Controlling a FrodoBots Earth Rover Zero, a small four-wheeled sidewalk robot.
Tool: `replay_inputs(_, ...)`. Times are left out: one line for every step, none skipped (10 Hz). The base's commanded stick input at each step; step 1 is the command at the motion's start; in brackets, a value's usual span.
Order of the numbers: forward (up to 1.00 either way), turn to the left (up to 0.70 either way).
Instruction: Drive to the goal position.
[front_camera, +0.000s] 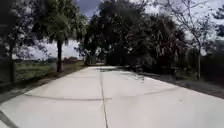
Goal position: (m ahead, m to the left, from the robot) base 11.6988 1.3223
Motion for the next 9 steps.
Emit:
replay_inputs(0.83,0.0)
replay_inputs(0.83,0.0)
replay_inputs(0.83,0.0)
replay_inputs(0.83,0.0)
replay_inputs(0.83,0.0)
replay_inputs(0.83,0.0)
replay_inputs(0.83,0.0)
replay_inputs(0.83,0.0)
replay_inputs(0.83,0.0)
